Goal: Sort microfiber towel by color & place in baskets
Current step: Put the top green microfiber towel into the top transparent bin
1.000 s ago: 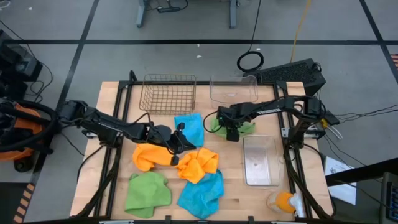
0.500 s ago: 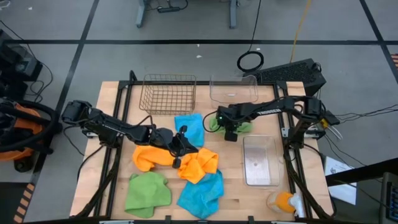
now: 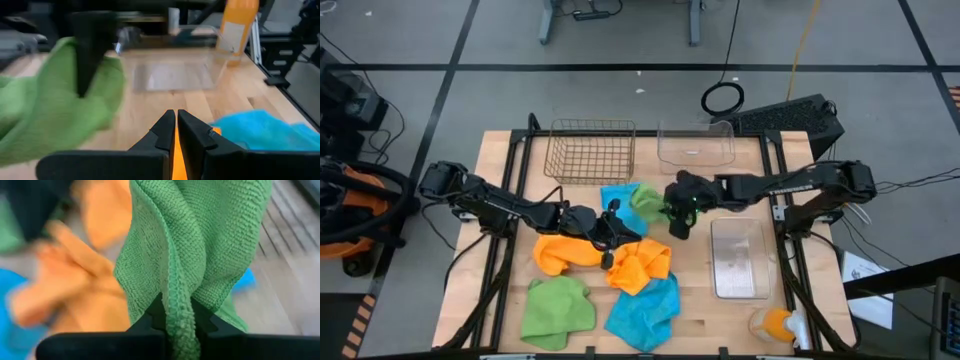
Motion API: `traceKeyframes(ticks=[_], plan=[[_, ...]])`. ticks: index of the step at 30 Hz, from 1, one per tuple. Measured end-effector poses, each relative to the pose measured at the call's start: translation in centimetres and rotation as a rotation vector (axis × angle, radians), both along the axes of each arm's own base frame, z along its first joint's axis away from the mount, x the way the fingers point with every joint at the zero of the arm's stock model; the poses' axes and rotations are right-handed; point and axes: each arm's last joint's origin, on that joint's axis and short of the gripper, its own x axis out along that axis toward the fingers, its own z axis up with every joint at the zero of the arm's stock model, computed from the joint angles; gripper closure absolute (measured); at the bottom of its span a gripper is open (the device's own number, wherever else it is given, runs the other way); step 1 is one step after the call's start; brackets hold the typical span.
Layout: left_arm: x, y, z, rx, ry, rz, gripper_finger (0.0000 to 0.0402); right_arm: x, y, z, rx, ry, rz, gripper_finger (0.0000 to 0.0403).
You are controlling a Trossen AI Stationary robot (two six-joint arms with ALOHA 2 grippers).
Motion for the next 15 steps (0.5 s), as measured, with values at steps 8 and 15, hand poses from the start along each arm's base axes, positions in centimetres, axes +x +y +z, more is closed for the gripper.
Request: traceKeyframes(ticks=[8, 15], plan=[[-0.4, -2.4, 1.3, 0.169, -0.150, 0.044, 0.0374, 1.1, 2.5, 1.9, -0.006, -0.227, 0.085, 0.0380], [-1.8, -5.1, 3.4, 0.483, -0.283, 0.269, 0.0374, 1.2, 3.4, 2.2, -0.068, -0.266, -0.015, 0.0379]])
